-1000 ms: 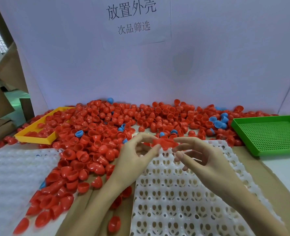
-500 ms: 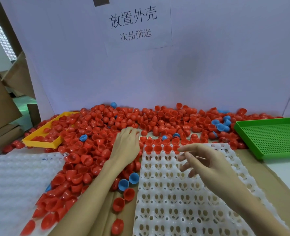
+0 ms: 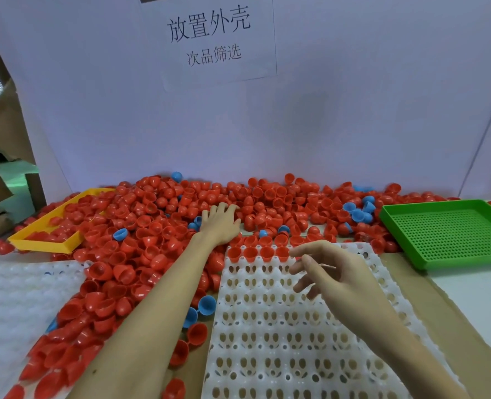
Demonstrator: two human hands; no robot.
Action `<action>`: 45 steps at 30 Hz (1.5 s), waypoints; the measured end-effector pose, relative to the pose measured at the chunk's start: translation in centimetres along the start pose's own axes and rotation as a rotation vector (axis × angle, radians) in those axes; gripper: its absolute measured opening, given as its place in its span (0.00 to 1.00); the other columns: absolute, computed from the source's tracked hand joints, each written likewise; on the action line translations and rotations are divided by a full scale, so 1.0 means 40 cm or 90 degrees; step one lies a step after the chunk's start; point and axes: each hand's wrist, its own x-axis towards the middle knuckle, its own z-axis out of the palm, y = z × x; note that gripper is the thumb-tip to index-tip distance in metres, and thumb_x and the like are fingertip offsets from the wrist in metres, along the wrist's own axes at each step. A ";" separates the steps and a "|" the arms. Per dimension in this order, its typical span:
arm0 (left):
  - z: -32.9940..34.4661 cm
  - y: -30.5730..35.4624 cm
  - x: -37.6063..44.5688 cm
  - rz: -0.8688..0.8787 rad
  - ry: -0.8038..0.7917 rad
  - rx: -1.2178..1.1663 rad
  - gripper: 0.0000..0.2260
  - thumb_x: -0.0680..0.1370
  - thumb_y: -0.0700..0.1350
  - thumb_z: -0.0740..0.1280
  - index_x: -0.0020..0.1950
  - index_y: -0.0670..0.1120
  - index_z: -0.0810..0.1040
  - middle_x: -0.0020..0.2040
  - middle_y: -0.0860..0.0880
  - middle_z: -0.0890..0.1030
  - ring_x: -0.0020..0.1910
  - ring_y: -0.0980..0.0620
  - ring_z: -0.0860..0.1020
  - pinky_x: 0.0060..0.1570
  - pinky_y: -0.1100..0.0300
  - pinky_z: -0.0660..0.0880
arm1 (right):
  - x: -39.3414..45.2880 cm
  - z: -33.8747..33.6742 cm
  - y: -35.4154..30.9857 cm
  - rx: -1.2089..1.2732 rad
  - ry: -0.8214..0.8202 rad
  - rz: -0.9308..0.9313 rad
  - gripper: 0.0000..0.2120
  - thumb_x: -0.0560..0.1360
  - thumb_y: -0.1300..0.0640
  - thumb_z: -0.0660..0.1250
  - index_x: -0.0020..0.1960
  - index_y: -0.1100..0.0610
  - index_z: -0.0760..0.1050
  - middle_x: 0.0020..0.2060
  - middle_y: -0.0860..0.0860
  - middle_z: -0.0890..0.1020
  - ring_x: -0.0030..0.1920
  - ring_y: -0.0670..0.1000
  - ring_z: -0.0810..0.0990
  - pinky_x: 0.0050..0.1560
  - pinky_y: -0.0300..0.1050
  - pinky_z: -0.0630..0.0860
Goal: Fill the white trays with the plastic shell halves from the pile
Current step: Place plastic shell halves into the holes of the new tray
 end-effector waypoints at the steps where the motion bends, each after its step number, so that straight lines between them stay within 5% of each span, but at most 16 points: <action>1: -0.002 -0.004 -0.005 0.009 0.017 -0.016 0.20 0.86 0.51 0.59 0.78 0.51 0.69 0.78 0.47 0.67 0.76 0.42 0.64 0.75 0.42 0.57 | -0.001 0.000 -0.001 0.004 0.001 -0.002 0.11 0.84 0.62 0.64 0.53 0.51 0.83 0.43 0.49 0.87 0.40 0.51 0.87 0.39 0.42 0.82; 5: -0.035 -0.021 -0.041 0.013 0.074 -0.107 0.13 0.85 0.46 0.62 0.68 0.45 0.77 0.71 0.48 0.73 0.70 0.44 0.72 0.73 0.43 0.63 | -0.004 0.001 -0.006 0.001 -0.002 -0.004 0.11 0.84 0.63 0.64 0.53 0.51 0.83 0.43 0.50 0.87 0.40 0.51 0.87 0.39 0.42 0.82; 10: -0.110 0.026 -0.198 0.122 0.263 -0.350 0.06 0.79 0.45 0.75 0.54 0.47 0.83 0.56 0.54 0.80 0.56 0.55 0.80 0.62 0.49 0.78 | -0.004 -0.002 -0.003 -0.005 0.009 -0.015 0.10 0.84 0.63 0.64 0.54 0.51 0.83 0.43 0.48 0.87 0.40 0.51 0.87 0.39 0.43 0.83; 14: -0.121 0.108 -0.390 0.232 0.101 -0.551 0.08 0.79 0.44 0.75 0.56 0.54 0.81 0.55 0.56 0.83 0.50 0.54 0.85 0.53 0.55 0.82 | 0.000 0.003 0.000 0.007 0.041 -0.012 0.10 0.82 0.59 0.68 0.61 0.47 0.79 0.46 0.48 0.87 0.44 0.48 0.88 0.39 0.43 0.83; 17: -0.092 0.142 -0.495 0.282 0.035 -0.583 0.13 0.80 0.43 0.73 0.62 0.55 0.78 0.59 0.55 0.83 0.57 0.50 0.83 0.57 0.56 0.81 | 0.000 0.004 0.002 0.040 -0.026 0.028 0.24 0.77 0.49 0.73 0.70 0.39 0.69 0.49 0.44 0.86 0.48 0.47 0.88 0.43 0.40 0.84; 19: -0.079 0.145 -0.530 0.302 0.045 -0.573 0.16 0.80 0.42 0.73 0.65 0.55 0.74 0.62 0.55 0.80 0.61 0.50 0.82 0.60 0.57 0.80 | -0.002 0.002 0.005 0.008 -0.099 0.040 0.26 0.74 0.42 0.74 0.70 0.38 0.71 0.51 0.42 0.85 0.48 0.47 0.88 0.46 0.42 0.85; 23: -0.064 0.139 -0.560 0.290 0.070 -0.558 0.20 0.79 0.41 0.73 0.65 0.55 0.70 0.59 0.55 0.77 0.61 0.49 0.81 0.60 0.55 0.80 | -0.007 0.015 0.010 -0.075 -0.174 -0.026 0.09 0.78 0.52 0.75 0.58 0.45 0.85 0.49 0.44 0.87 0.46 0.48 0.87 0.47 0.45 0.85; 29: -0.071 0.126 -0.556 0.236 0.136 -0.617 0.24 0.77 0.41 0.78 0.68 0.54 0.72 0.56 0.54 0.81 0.61 0.49 0.82 0.63 0.59 0.78 | -0.002 0.004 0.012 -0.103 -0.133 -0.071 0.11 0.76 0.55 0.77 0.55 0.43 0.85 0.51 0.40 0.86 0.49 0.45 0.86 0.49 0.44 0.85; 35: -0.072 0.128 -0.554 0.235 0.149 -0.635 0.17 0.79 0.46 0.76 0.65 0.53 0.76 0.59 0.56 0.83 0.61 0.52 0.83 0.60 0.60 0.79 | -0.004 0.013 0.019 -0.105 -0.090 -0.105 0.14 0.74 0.47 0.77 0.58 0.40 0.80 0.50 0.40 0.84 0.49 0.45 0.86 0.46 0.42 0.83; 40: -0.064 0.120 -0.547 0.215 0.089 -0.652 0.09 0.85 0.43 0.67 0.65 0.52 0.78 0.59 0.55 0.83 0.59 0.51 0.83 0.60 0.52 0.81 | -0.010 0.024 0.015 -0.069 -0.074 -0.141 0.13 0.81 0.52 0.69 0.64 0.40 0.76 0.48 0.44 0.83 0.47 0.49 0.86 0.41 0.44 0.83; 45: -0.070 0.127 -0.548 0.191 -0.051 -0.836 0.15 0.86 0.52 0.60 0.72 0.53 0.73 0.51 0.47 0.83 0.47 0.49 0.81 0.54 0.54 0.79 | -0.018 0.027 0.004 -0.151 -0.084 -0.205 0.18 0.82 0.62 0.69 0.65 0.41 0.77 0.59 0.39 0.82 0.58 0.46 0.83 0.49 0.40 0.82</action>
